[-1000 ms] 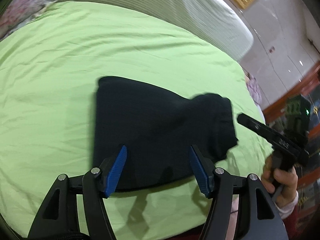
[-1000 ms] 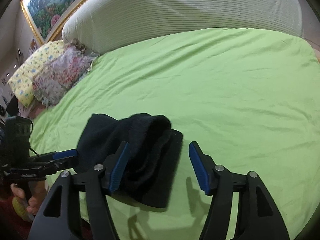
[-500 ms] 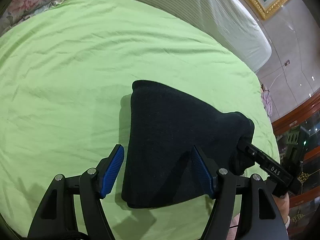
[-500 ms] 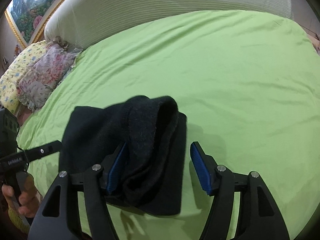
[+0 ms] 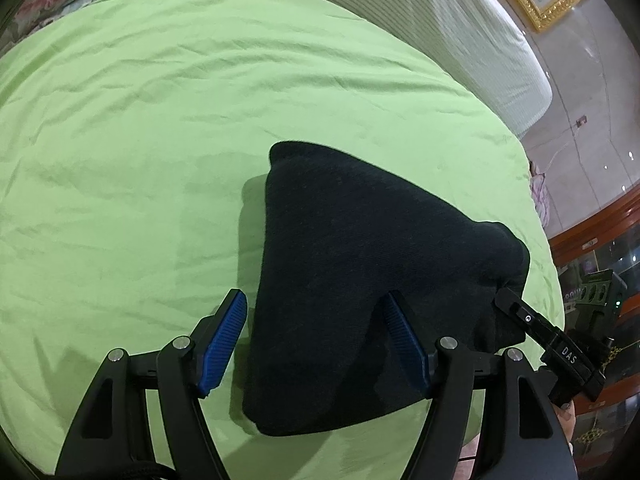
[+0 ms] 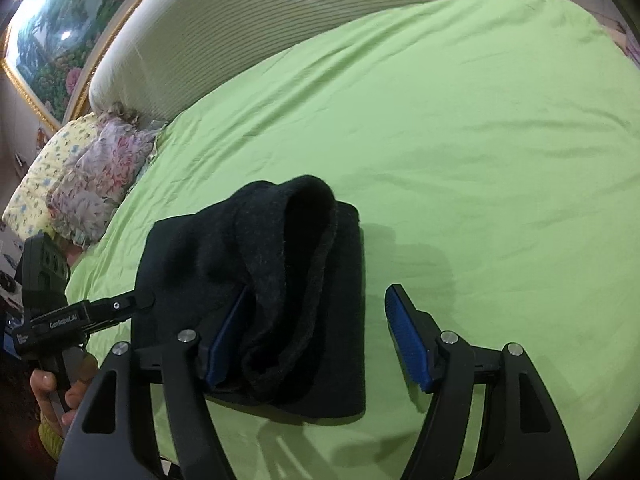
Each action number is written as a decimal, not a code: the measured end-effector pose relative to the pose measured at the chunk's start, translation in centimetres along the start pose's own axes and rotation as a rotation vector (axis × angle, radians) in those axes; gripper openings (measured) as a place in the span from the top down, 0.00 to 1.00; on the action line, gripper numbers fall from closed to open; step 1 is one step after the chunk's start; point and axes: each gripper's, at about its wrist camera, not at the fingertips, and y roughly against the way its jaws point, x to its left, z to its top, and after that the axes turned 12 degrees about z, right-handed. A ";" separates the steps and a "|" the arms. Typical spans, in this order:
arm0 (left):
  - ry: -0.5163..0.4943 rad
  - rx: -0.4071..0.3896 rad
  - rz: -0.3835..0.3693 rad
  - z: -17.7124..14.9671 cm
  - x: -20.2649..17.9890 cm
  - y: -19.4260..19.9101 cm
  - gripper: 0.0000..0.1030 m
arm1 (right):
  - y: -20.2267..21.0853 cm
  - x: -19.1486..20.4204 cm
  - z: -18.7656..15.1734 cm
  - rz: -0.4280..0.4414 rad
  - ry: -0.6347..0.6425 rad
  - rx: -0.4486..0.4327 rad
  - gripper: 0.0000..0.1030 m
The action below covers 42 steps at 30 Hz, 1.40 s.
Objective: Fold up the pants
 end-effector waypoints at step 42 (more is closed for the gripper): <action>0.040 -0.146 -0.016 1.0 2.5 5.1 0.70 | -2.2 5.9 1.5 0.193 0.104 -0.008 0.60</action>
